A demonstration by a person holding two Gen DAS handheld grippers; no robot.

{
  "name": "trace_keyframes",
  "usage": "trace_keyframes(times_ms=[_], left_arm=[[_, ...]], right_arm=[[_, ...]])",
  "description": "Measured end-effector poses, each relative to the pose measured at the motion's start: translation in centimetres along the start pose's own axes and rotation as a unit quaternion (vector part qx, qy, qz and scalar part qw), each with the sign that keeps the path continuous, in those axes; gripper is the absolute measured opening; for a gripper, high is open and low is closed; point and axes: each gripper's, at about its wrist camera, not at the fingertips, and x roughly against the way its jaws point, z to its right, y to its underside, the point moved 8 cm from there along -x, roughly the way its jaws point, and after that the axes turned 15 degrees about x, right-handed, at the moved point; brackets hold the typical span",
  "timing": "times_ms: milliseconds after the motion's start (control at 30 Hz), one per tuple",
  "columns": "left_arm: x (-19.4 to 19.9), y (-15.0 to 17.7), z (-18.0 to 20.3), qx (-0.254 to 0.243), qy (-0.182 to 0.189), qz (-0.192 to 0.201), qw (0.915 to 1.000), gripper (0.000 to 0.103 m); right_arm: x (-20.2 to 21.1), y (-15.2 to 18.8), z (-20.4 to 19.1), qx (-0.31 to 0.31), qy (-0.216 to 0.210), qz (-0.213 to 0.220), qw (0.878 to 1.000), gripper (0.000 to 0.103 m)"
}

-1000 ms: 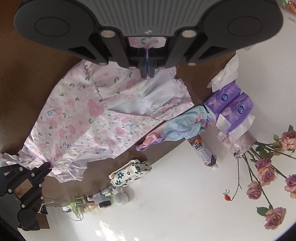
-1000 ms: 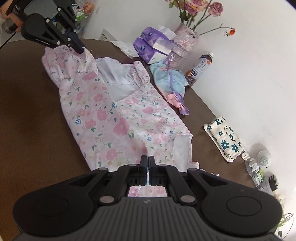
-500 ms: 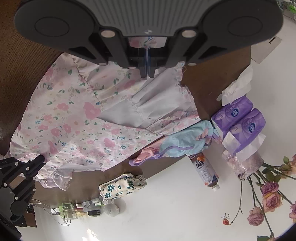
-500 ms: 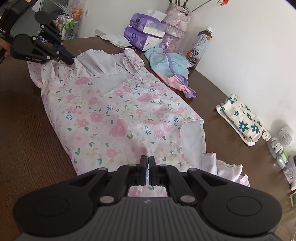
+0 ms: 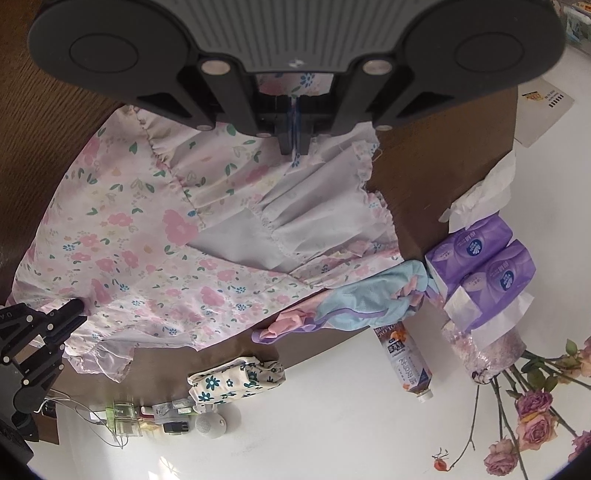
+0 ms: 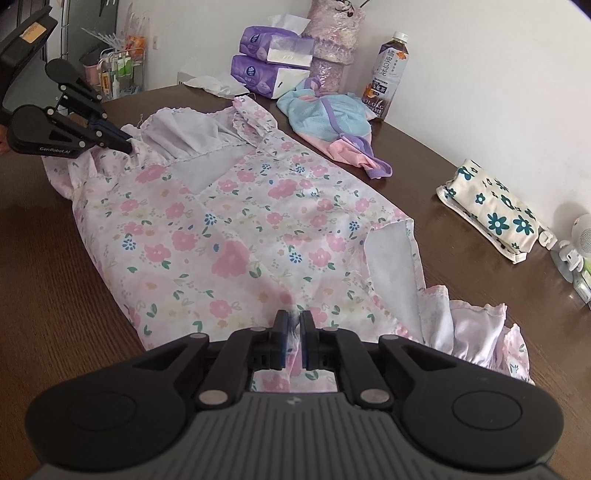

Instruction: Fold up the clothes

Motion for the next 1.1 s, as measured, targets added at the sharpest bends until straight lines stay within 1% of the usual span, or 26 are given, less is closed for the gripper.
trace_keyframes(times_ms=[33,67,100,167,200,267,333,400,500,567,633,667,733,833,900,967,1100], left_arm=[[0.0,0.0,0.0,0.003,0.000,0.000,1.0000,0.003],[0.0,0.1,0.0,0.007,0.001,0.000,1.0000,0.004],[0.1,0.1,-0.1,0.012,0.002,0.001,0.9999,0.006],[0.4,0.0,-0.4,0.030,0.003,0.006,0.9995,0.010],[0.7,-0.1,-0.8,0.044,0.002,0.011,0.9990,0.012],[1.5,-0.4,-1.5,0.073,-0.003,0.029,0.9969,0.012],[2.7,-1.0,-2.1,0.104,-0.007,0.053,0.9931,0.012],[3.9,-1.9,-1.0,0.109,0.017,0.075,0.9910,0.012],[5.3,-3.2,1.5,0.098,0.062,0.099,0.9883,0.013],[5.0,-3.6,4.1,0.076,0.098,0.092,0.9880,0.014],[4.1,-3.4,6.4,0.060,0.132,0.072,0.9868,0.015],[3.5,-3.2,7.3,0.054,0.146,0.060,0.9860,0.015],[2.2,-2.5,8.8,0.044,0.163,0.037,0.9849,0.015],[0.4,-1.8,9.7,0.038,0.160,0.023,0.9861,0.015],[-0.5,-1.8,9.5,0.043,0.158,0.020,0.9862,0.015],[-1.3,-1.9,9.0,0.053,0.158,0.020,0.9858,0.015],[-1.6,-2.1,8.3,0.069,0.166,0.026,0.9834,0.015]], right_arm=[[0.2,0.0,0.2,-0.009,-0.001,0.004,1.000,0.012],[0.5,0.1,0.4,-0.023,-0.002,0.010,1.000,0.019],[0.9,0.1,0.7,-0.038,-0.003,0.016,0.999,0.029],[2.2,0.1,1.5,-0.069,0.004,0.035,0.997,0.036],[2.9,0.2,1.9,-0.085,0.011,0.046,0.995,0.037],[4.3,0.3,2.5,-0.108,0.027,0.065,0.992,0.038],[5.4,0.3,2.4,-0.122,0.029,0.079,0.989,0.038],[5.8,-0.2,1.4,-0.124,0.010,0.092,0.988,0.038],[4.9,-1.8,-1.4,-0.095,-0.019,0.098,0.990,0.037],[3.8,-2.3,-2.8,-0.085,-0.029,0.094,0.992,0.037],[2.7,-2.9,-4.2,-0.076,-0.039,0.090,0.992,0.037],[2.1,-2.9,-4.7,-0.077,-0.043,0.088,0.992,0.037],[1.3,-2.8,-5.2,-0.073,-0.035,0.082,0.993,0.037],[0.3,-2.4,-5.2,-0.070,-0.016,0.072,0.995,0.037],[-0.1,-2.0,-4.9,-0.075,-0.010,0.068,0.995,0.037],[-0.3,-1.8,-4.6,-0.083,-0.010,0.070,0.994,0.037],[-0.6,-1.6,-4.3,-0.096,-0.010,0.073,0.993,0.037]])
